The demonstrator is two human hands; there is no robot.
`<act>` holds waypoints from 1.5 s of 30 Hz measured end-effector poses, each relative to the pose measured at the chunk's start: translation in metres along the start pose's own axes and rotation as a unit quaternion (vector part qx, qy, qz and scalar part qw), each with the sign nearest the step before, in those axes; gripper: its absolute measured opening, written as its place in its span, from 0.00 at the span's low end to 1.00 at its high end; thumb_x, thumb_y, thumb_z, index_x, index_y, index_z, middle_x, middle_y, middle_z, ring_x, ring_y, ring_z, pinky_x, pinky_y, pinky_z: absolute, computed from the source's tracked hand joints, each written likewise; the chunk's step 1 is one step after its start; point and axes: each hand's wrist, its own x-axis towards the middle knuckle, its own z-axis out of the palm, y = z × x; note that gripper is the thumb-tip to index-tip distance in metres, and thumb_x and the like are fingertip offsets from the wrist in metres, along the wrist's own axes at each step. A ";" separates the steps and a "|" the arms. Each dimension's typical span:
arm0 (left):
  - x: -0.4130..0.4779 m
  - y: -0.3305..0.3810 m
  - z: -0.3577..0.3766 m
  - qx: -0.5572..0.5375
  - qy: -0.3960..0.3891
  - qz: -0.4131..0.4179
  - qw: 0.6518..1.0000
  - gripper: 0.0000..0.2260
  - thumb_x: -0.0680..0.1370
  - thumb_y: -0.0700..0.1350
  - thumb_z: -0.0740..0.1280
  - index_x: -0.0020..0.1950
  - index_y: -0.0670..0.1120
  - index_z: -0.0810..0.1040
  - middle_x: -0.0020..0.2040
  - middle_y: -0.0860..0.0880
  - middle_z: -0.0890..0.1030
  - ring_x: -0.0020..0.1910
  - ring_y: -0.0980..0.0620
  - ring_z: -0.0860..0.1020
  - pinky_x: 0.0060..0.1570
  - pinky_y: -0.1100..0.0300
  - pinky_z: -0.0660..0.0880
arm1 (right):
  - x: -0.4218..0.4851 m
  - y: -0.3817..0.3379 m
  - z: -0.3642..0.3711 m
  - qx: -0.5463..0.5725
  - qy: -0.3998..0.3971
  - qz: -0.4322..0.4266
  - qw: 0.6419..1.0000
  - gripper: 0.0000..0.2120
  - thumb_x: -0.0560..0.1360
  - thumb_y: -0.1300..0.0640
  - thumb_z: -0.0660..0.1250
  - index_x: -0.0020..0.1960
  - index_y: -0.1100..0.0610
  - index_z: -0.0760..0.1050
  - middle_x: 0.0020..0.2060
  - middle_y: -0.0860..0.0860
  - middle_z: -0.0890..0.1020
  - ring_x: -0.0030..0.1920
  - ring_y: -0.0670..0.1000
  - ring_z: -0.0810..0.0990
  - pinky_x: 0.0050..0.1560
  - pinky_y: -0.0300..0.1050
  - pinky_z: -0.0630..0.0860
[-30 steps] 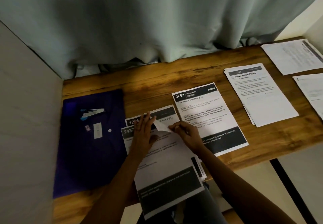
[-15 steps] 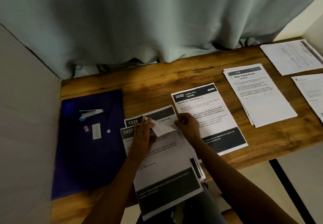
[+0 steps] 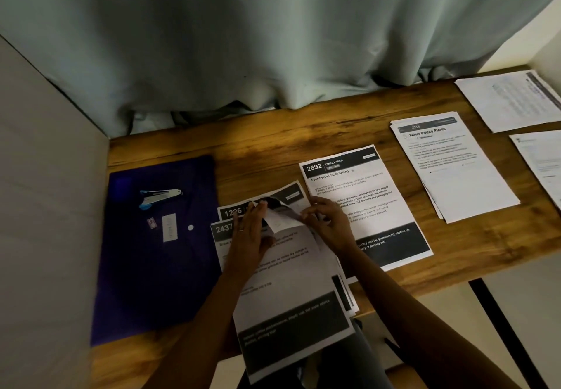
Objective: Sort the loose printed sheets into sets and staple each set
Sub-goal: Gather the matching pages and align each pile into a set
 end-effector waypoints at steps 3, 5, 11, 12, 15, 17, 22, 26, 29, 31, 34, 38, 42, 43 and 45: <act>0.002 0.000 -0.003 0.006 -0.013 0.009 1.000 0.35 0.76 0.58 0.61 0.77 0.55 0.45 0.77 0.51 0.53 0.77 0.53 0.47 0.73 0.42 0.46 | -0.006 0.005 0.000 0.009 -0.059 0.019 0.998 0.09 0.68 0.38 0.65 0.42 0.40 0.80 0.64 0.44 0.70 0.66 0.50 0.65 0.62 0.52 0.68; 0.003 -0.001 -0.005 0.020 -0.026 0.015 0.999 0.35 0.76 0.61 0.58 0.77 0.56 0.43 0.78 0.49 0.52 0.77 0.51 0.46 0.73 0.42 0.45 | -0.010 0.005 0.000 -0.003 -0.082 0.031 0.996 0.13 0.66 0.36 0.63 0.43 0.39 0.81 0.68 0.46 0.68 0.68 0.50 0.61 0.66 0.53 0.61; 0.005 -0.006 -0.002 0.033 -0.045 0.023 0.998 0.28 0.74 0.58 0.63 0.72 0.51 0.60 0.77 0.50 0.53 0.77 0.50 0.46 0.72 0.39 0.44 | -0.013 0.000 0.002 0.019 -0.066 0.047 0.997 0.10 0.72 0.44 0.64 0.46 0.46 0.81 0.66 0.48 0.69 0.66 0.50 0.65 0.62 0.47 0.66; 0.004 -0.007 -0.001 0.030 -0.042 0.020 0.998 0.27 0.74 0.57 0.64 0.71 0.50 0.62 0.77 0.50 0.54 0.77 0.51 0.46 0.72 0.40 0.44 | -0.011 -0.001 0.002 0.035 -0.041 0.051 0.997 0.08 0.74 0.48 0.64 0.49 0.48 0.80 0.63 0.49 0.71 0.63 0.51 0.69 0.58 0.42 0.71; 0.002 -0.005 0.000 0.023 -0.029 0.020 0.999 0.27 0.74 0.57 0.63 0.70 0.48 0.65 0.76 0.47 0.58 0.76 0.51 0.48 0.71 0.42 0.43 | -0.003 -0.005 0.003 0.006 0.011 0.077 0.997 0.11 0.79 0.58 0.61 0.60 0.56 0.74 0.57 0.52 0.76 0.55 0.47 0.75 0.41 0.26 0.73; 0.002 -0.004 -0.001 0.022 -0.024 0.017 0.999 0.27 0.74 0.57 0.63 0.70 0.48 0.64 0.75 0.45 0.60 0.76 0.51 0.48 0.72 0.42 0.44 | 0.002 -0.005 0.005 -0.007 0.014 0.093 0.996 0.13 0.79 0.59 0.61 0.63 0.58 0.72 0.56 0.53 0.78 0.54 0.48 0.77 0.45 0.29 0.73; 0.001 -0.003 -0.002 0.014 -0.027 0.009 0.999 0.27 0.74 0.57 0.63 0.71 0.51 0.60 0.75 0.45 0.60 0.76 0.51 0.48 0.72 0.40 0.45 | 0.007 -0.008 0.007 0.023 0.025 0.135 0.990 0.12 0.75 0.59 0.68 0.58 0.56 0.73 0.52 0.49 0.78 0.50 0.46 0.77 0.46 0.33 0.74; 0.002 -0.002 -0.003 0.007 -0.024 0.001 1.000 0.28 0.75 0.61 0.59 0.72 0.53 0.58 0.75 0.45 0.61 0.76 0.51 0.50 0.72 0.40 0.45 | 0.004 -0.009 0.006 0.020 0.036 0.100 0.994 0.07 0.75 0.59 0.68 0.53 0.56 0.76 0.48 0.48 0.79 0.45 0.42 0.77 0.44 0.31 0.73; 0.003 0.001 -0.005 0.003 -0.027 -0.004 1.000 0.31 0.76 0.65 0.54 0.75 0.53 0.52 0.76 0.48 0.58 0.76 0.52 0.48 0.73 0.43 0.42 | -0.001 -0.006 0.003 0.051 -0.012 0.043 0.998 0.06 0.78 0.56 0.64 0.49 0.54 0.79 0.48 0.47 0.81 0.47 0.41 0.79 0.48 0.35 0.76; 0.004 0.002 -0.006 0.008 -0.027 -0.004 1.000 0.33 0.77 0.67 0.51 0.76 0.53 0.47 0.77 0.49 0.55 0.76 0.52 0.47 0.73 0.46 0.39 | -0.005 -0.005 0.000 0.080 -0.065 0.050 0.993 0.10 0.79 0.55 0.61 0.48 0.52 0.80 0.50 0.45 0.81 0.51 0.41 0.79 0.50 0.38 0.76; 0.006 0.001 -0.005 0.026 -0.023 0.007 0.999 0.36 0.76 0.68 0.51 0.77 0.53 0.42 0.77 0.49 0.53 0.76 0.54 0.45 0.73 0.48 0.38 | -0.011 -0.002 0.000 0.090 -0.101 0.064 0.989 0.13 0.80 0.54 0.58 0.47 0.53 0.82 0.54 0.44 0.80 0.55 0.44 0.78 0.55 0.42 0.77; 0.007 0.001 -0.007 0.028 -0.030 0.012 0.999 0.36 0.73 0.63 0.61 0.76 0.51 0.53 0.77 0.48 0.53 0.77 0.53 0.46 0.72 0.40 0.42 | -0.016 -0.006 0.002 0.052 -0.091 0.052 0.993 0.16 0.80 0.53 0.58 0.46 0.57 0.82 0.51 0.38 0.78 0.51 0.37 0.76 0.50 0.29 0.73; 0.004 0.002 -0.005 0.002 -0.018 0.015 1.000 0.27 0.74 0.58 0.62 0.71 0.51 0.61 0.76 0.49 0.57 0.76 0.51 0.49 0.72 0.38 0.45 | -0.012 -0.008 0.006 0.032 0.013 0.055 0.998 0.13 0.80 0.54 0.58 0.52 0.60 0.79 0.49 0.44 0.77 0.46 0.40 0.76 0.42 0.31 0.75; 0.003 0.002 -0.005 -0.005 -0.014 0.012 1.000 0.27 0.74 0.59 0.62 0.70 0.51 0.62 0.76 0.48 0.58 0.76 0.51 0.49 0.72 0.40 0.44 | -0.011 -0.009 0.006 0.015 0.016 0.053 0.998 0.13 0.81 0.54 0.57 0.55 0.59 0.77 0.50 0.48 0.78 0.45 0.43 0.77 0.42 0.33 0.76; 0.003 0.002 -0.004 -0.013 -0.009 0.010 1.000 0.28 0.74 0.60 0.61 0.70 0.50 0.63 0.75 0.46 0.60 0.76 0.49 0.51 0.72 0.41 0.44 | -0.007 -0.011 0.006 0.000 0.010 0.049 0.999 0.14 0.82 0.53 0.55 0.59 0.60 0.74 0.51 0.52 0.78 0.47 0.48 0.78 0.43 0.35 0.76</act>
